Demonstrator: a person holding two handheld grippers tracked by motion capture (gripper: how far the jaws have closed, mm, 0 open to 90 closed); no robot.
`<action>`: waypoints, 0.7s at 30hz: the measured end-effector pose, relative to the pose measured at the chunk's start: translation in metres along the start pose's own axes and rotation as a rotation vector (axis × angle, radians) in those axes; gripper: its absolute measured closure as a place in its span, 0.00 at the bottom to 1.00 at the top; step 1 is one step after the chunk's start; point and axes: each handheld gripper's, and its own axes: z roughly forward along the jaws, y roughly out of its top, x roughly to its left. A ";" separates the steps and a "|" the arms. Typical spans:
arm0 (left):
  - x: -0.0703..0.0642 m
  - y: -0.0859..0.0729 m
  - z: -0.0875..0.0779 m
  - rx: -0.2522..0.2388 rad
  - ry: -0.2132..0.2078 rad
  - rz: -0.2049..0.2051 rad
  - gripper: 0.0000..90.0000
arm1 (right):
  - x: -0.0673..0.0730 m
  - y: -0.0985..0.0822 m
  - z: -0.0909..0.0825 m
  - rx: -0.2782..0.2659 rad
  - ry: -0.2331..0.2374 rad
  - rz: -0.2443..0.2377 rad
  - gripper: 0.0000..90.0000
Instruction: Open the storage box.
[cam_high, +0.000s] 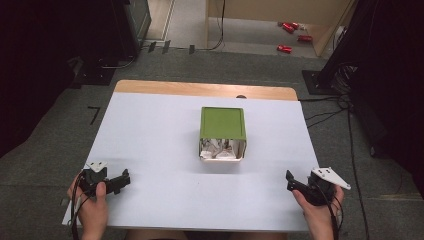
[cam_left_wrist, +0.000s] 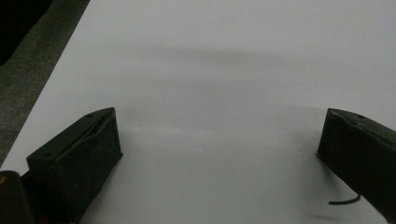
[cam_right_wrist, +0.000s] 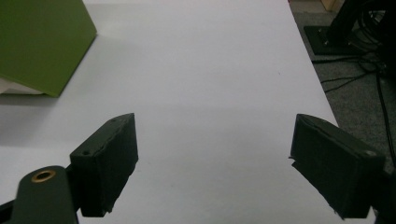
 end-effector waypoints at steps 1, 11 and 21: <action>0.000 0.000 0.000 0.000 0.000 0.000 0.00 | 0.007 0.003 0.000 -0.004 0.001 -0.015 0.18; 0.000 0.000 0.000 0.000 0.000 0.000 0.00 | 0.039 0.021 0.001 -0.035 0.052 -0.037 0.21; 0.000 0.000 0.000 0.001 0.000 0.000 0.00 | 0.063 0.033 0.004 -0.045 0.106 -0.069 0.15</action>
